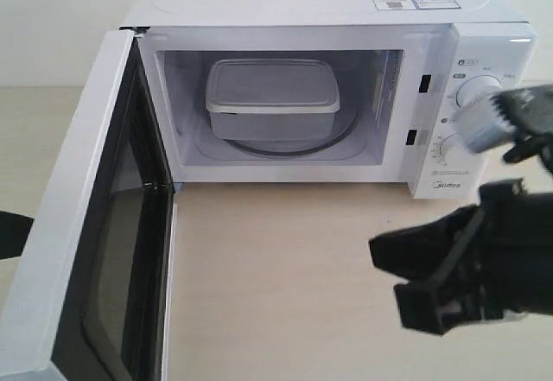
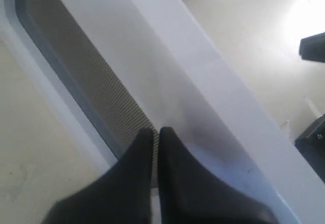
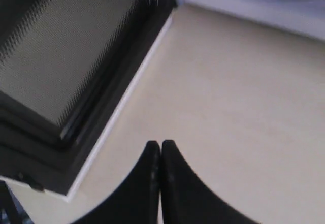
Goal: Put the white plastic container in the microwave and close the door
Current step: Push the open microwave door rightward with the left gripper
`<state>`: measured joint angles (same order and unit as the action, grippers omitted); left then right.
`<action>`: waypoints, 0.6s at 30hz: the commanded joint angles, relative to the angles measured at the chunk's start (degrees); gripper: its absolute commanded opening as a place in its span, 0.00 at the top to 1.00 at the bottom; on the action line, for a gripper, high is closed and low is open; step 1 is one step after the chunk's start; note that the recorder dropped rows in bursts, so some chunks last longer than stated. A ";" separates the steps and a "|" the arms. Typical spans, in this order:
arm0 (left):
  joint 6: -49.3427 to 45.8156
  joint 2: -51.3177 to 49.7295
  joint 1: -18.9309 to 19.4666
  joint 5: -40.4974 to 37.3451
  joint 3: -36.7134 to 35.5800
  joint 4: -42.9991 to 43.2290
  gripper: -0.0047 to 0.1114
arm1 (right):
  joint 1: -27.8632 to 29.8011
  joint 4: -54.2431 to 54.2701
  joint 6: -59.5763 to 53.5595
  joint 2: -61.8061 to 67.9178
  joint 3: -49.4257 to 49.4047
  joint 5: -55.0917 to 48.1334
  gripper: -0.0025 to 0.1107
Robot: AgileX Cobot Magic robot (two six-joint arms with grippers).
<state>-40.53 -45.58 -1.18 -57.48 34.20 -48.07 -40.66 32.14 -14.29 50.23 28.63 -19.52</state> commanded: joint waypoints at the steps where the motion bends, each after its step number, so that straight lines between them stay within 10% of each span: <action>1: -2.93 -0.24 -0.06 0.55 0.32 -3.39 0.92 | 0.13 0.07 1.28 -8.04 2.23 0.97 0.98; 18: -9.46 -4.24 -0.06 0.84 0.32 -8.66 0.92 | 0.13 -26.28 21.10 -18.88 20.09 -23.27 0.98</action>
<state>-48.96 -48.13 -1.18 -56.18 34.20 -55.93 -40.66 8.64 5.12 33.05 46.91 -40.24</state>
